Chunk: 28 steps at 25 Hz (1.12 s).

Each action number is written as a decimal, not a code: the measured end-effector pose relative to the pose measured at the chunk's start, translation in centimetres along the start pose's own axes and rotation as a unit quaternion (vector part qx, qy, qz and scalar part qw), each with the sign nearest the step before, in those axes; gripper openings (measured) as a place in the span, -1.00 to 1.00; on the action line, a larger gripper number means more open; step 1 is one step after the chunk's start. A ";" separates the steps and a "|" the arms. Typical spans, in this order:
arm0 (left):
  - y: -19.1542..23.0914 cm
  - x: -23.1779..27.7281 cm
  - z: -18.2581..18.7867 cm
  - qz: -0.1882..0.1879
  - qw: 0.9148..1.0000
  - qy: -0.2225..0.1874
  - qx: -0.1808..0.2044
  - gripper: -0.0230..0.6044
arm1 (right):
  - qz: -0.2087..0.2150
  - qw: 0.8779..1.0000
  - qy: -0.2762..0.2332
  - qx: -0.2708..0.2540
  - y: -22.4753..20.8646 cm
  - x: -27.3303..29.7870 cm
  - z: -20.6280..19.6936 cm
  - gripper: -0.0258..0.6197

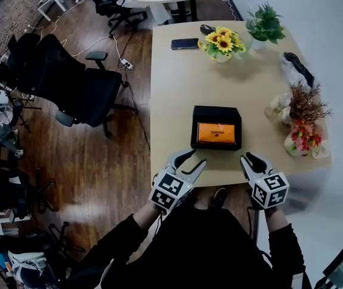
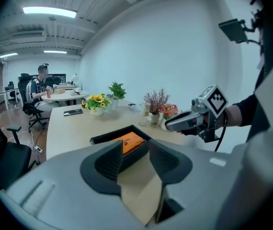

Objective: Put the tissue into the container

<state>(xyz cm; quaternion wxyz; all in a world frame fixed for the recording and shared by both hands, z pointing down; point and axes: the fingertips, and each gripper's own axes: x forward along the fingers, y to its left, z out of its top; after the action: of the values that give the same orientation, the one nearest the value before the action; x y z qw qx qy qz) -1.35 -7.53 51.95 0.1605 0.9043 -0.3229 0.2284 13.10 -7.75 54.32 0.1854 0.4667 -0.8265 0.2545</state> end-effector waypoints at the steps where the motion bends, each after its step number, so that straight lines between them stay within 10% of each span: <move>1: -0.2 -0.6 0.2 0.000 1.000 -0.008 -0.004 -0.43 | -0.004 1.000 -0.009 0.000 0.1 -0.6 0.3 -0.64; 19: 0.5 -5.9 -1.5 0.051 0.995 -0.065 -0.057 -0.45 | -0.073 0.988 -0.131 0.018 -0.2 -9.0 1.7 -0.79; 28: -1.4 -4.5 -0.7 0.027 0.996 -0.079 -0.041 -0.46 | -0.042 0.989 -0.143 0.014 1.3 -7.5 2.5 -0.80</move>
<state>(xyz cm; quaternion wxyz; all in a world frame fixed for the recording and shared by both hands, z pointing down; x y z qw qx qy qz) -3.76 -3.88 49.96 0.1648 0.9034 -0.3678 0.1467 15.47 -3.59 47.93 0.0692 0.5352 -0.8205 0.1885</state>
